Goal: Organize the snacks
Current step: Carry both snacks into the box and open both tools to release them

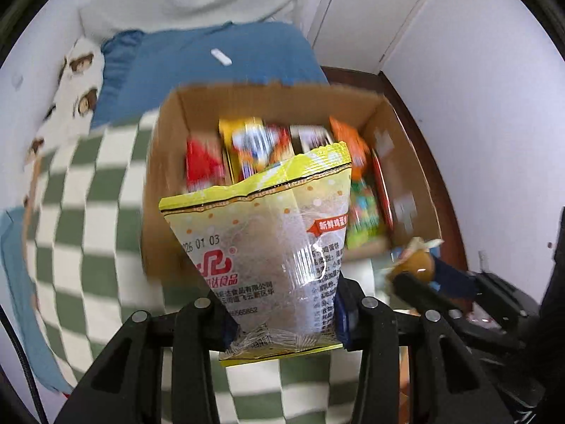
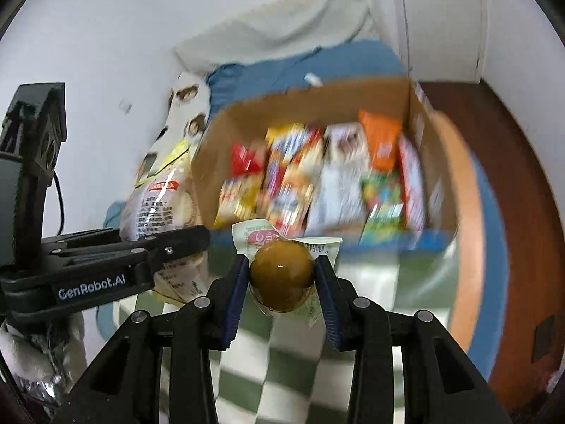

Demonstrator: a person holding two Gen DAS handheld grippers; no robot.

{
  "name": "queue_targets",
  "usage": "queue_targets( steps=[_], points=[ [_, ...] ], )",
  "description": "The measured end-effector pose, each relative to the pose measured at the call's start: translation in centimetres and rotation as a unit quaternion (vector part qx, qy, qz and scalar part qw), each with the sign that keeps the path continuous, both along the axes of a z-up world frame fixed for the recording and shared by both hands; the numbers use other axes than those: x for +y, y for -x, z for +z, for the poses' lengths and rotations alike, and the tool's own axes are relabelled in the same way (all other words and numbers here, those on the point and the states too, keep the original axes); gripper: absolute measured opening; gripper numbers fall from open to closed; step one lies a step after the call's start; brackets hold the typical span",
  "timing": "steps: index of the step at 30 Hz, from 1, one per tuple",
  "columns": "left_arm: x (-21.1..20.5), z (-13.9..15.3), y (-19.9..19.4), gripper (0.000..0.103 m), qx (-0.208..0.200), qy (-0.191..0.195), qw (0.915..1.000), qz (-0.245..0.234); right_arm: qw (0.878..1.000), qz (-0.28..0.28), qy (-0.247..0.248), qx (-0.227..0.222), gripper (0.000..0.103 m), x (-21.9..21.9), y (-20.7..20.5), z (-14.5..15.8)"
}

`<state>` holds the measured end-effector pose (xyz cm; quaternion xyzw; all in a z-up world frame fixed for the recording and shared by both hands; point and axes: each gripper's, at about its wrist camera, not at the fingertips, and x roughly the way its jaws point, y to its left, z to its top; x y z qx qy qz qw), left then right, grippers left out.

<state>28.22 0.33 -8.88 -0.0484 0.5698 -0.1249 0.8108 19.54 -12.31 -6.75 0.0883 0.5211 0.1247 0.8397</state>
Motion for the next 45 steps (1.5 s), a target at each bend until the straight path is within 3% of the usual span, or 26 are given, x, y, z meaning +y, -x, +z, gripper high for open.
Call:
queue_targets(
  steps=[7,14,15,16,17,18,19,24,37,45],
  points=[
    [-0.4,-2.7,-10.9,0.040,0.039,-0.067,0.9970,0.004,0.999,-0.023,0.017,0.019,0.041,-2.5,-10.9,-0.7],
    [0.6,-7.9,-17.5,0.041,0.100,-0.104,0.9895,0.008,0.994,-0.036,0.049,0.094,0.042,-3.8,-18.1,-5.4],
    [0.7,-8.4,-17.9,0.048,0.107,-0.108,0.9884,0.010,0.992,-0.036,0.054,0.104,0.042,-3.8,-18.5,-6.1],
    [0.8,-8.9,-18.3,0.055,0.111,-0.110,0.9876,0.012,0.991,-0.040,0.056,0.119,0.049,-4.0,-19.3,-6.9],
    [0.9,-9.3,-18.6,0.077,0.115,-0.107,0.9874,0.013,0.989,-0.045,0.052,0.129,0.058,-4.1,-19.5,-7.5],
    [0.9,-9.5,-18.8,0.094,0.118,-0.108,0.9871,0.014,0.988,-0.048,0.048,0.138,0.081,-4.2,-19.9,-8.0],
    [1.0,-9.7,-18.9,0.094,0.116,-0.105,0.9874,0.017,0.988,-0.048,0.048,0.140,0.091,-4.2,-20.1,-8.4],
    [1.0,-9.6,-18.4,0.094,0.117,-0.091,0.9887,0.023,0.985,-0.051,0.070,0.148,0.096,-3.9,-20.2,-9.0],
    [0.8,-8.9,-14.2,0.094,0.090,-0.094,0.9908,0.037,0.983,-0.050,0.121,0.125,0.097,-2.6,-19.3,-8.3],
    [0.8,-6.1,-10.9,0.094,0.052,-0.088,0.9936,0.047,0.985,-0.053,0.134,0.094,0.100,-2.5,-17.3,-6.4]
  ],
)
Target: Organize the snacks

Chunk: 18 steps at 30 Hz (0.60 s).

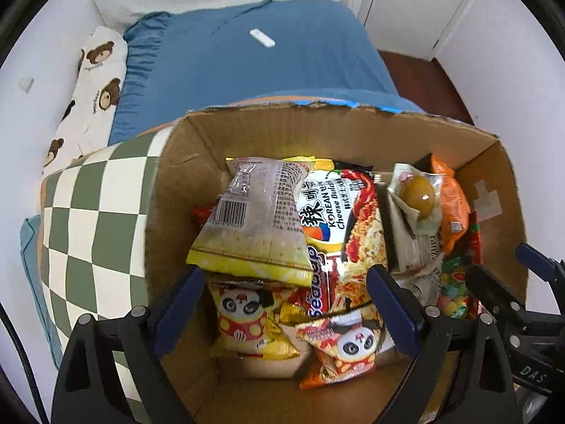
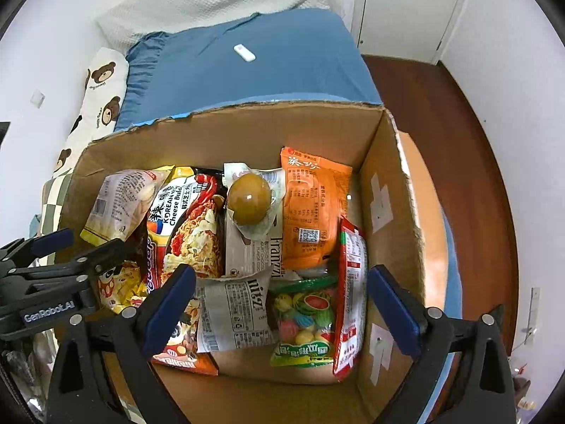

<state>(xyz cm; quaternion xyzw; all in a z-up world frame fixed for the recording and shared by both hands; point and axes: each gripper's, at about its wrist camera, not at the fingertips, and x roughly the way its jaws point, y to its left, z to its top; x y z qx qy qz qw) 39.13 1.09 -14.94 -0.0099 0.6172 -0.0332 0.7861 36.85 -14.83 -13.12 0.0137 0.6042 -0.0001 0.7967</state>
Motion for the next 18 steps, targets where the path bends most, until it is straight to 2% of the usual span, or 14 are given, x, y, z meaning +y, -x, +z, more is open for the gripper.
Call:
queue_targets(
  steps=[11,18],
  points=[
    [-0.1,6.1,6.3,0.094,-0.078,0.007,0.9969,-0.001,0.997,0.011,0.016,-0.071,0.100,0.5,5.5,5.3],
    [0.4,10.1,11.0,0.094,-0.131,0.012,0.9913,0.005,0.993,0.014,0.011,-0.120,0.100,0.6,10.5,9.6]
  ],
)
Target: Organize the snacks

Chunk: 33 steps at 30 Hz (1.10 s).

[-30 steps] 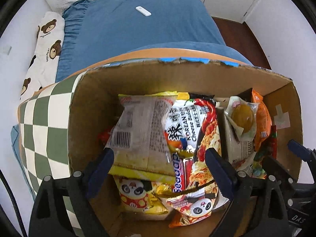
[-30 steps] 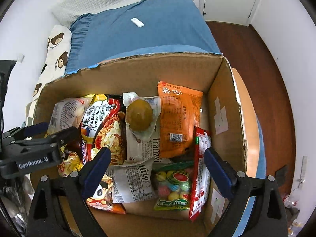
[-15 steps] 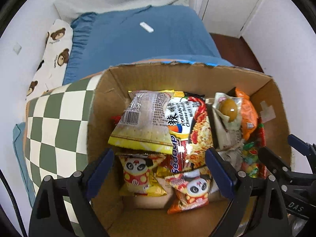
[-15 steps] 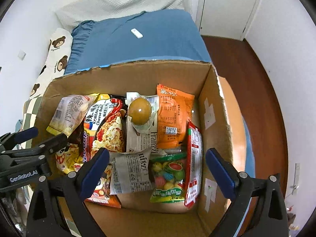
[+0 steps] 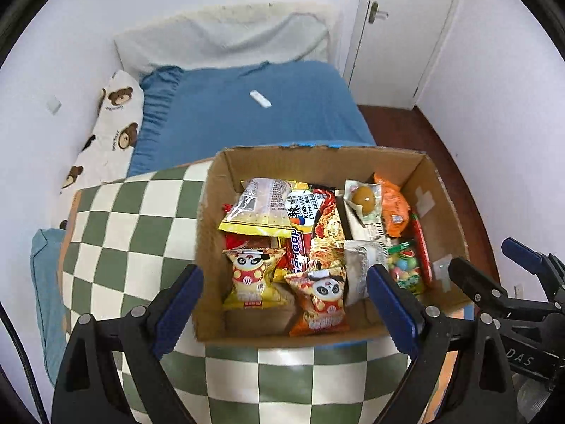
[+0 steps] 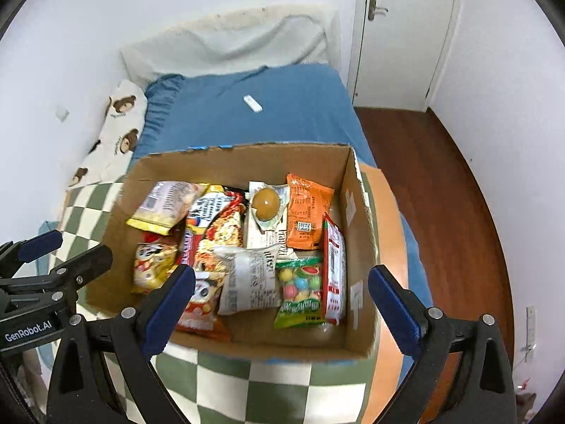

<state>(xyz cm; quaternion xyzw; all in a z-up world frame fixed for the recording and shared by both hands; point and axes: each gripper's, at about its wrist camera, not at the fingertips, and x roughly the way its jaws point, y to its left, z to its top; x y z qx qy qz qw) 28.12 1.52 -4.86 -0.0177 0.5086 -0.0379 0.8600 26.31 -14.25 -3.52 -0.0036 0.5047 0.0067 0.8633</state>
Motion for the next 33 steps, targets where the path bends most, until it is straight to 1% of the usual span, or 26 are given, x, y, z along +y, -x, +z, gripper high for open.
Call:
queue_targets(
  steps=[7,11,16,19,24,29,32,33],
  points=[
    [0.6,4.4,6.4,0.094,-0.066,-0.009,0.9977,0.015,0.998,0.002,-0.001,-0.058,0.101,0.1,6.0,4.9],
    [0.6,6.2,9.9,0.094,-0.092,-0.020,0.9953,0.022,0.996,0.003,-0.003,-0.089,0.101,0.2,10.1,7.7],
    [0.6,8.0,13.4,0.094,-0.117,-0.021,0.9927,0.022,0.993,0.011,0.001,-0.117,0.102,0.6,14.4,10.2],
    [0.5,8.7,15.2,0.094,-0.126,-0.023,0.9916,0.020,0.992,0.013,0.003,-0.128,0.102,0.7,16.3,11.2],
    [0.3,9.3,17.3,0.094,-0.129,-0.019,0.9913,0.019,0.989,0.015,0.001,-0.147,0.102,0.5,19.4,13.3],
    [0.4,9.8,19.0,0.094,-0.140,-0.018,0.9897,0.021,0.986,0.020,0.012,-0.166,0.103,0.7,21.8,14.8],
    [0.6,10.1,19.5,0.103,-0.147,-0.013,0.9888,0.025,0.985,0.019,0.013,-0.171,0.103,0.7,22.6,15.2],
    [0.7,10.1,19.7,0.103,-0.149,-0.012,0.9884,0.026,0.985,0.019,0.013,-0.170,0.103,0.6,22.7,15.2]
  ],
)
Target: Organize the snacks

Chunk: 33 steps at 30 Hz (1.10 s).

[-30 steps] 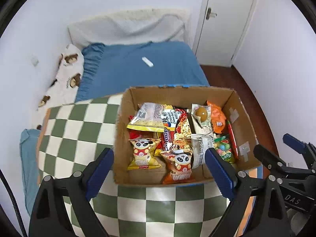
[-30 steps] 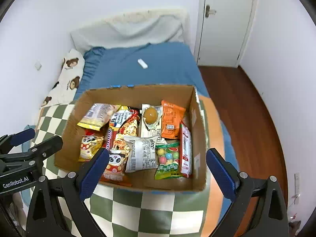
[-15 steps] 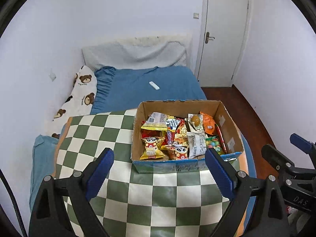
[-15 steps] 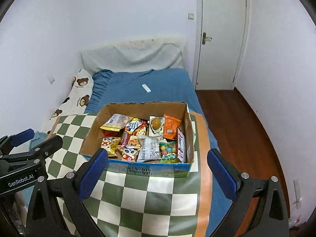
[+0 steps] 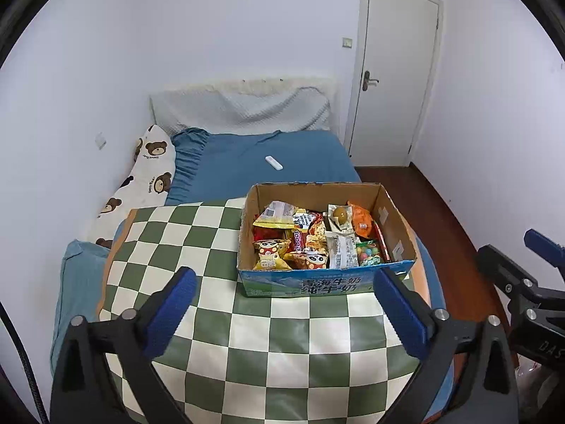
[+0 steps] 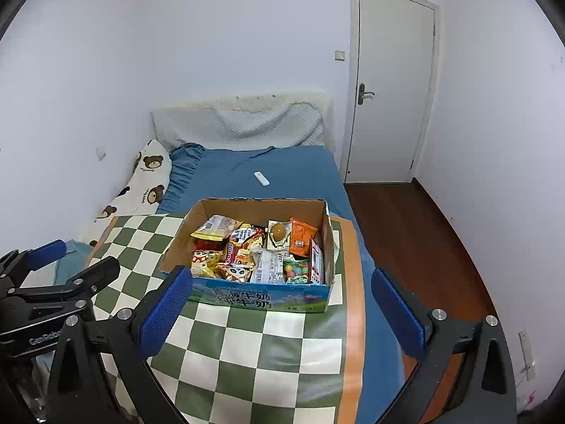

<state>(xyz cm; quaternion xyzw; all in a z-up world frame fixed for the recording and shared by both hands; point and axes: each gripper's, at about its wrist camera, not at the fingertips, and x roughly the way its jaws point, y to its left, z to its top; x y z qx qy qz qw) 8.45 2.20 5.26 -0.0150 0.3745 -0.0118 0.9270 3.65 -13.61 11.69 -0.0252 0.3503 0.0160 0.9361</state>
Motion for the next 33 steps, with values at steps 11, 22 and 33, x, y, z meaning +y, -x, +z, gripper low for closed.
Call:
queue_targets(
  steps=[11,22,33],
  points=[
    [0.2,-0.3,-0.1,0.103,-0.002,0.003,1.0000,0.003,1.000,-0.007,-0.005,0.000,0.103,-0.3,-0.3,-0.4],
    [-0.1,-2.6,-4.6,0.103,0.010,-0.014,0.9997,0.019,0.999,-0.035,-0.008,0.005,0.103,-1.3,-4.3,-3.1],
    [-0.4,-5.9,-8.7,0.103,0.045,-0.028,0.9983,0.025,0.998,-0.047,-0.004,0.033,0.103,-1.3,-8.7,-7.4]
  ],
)
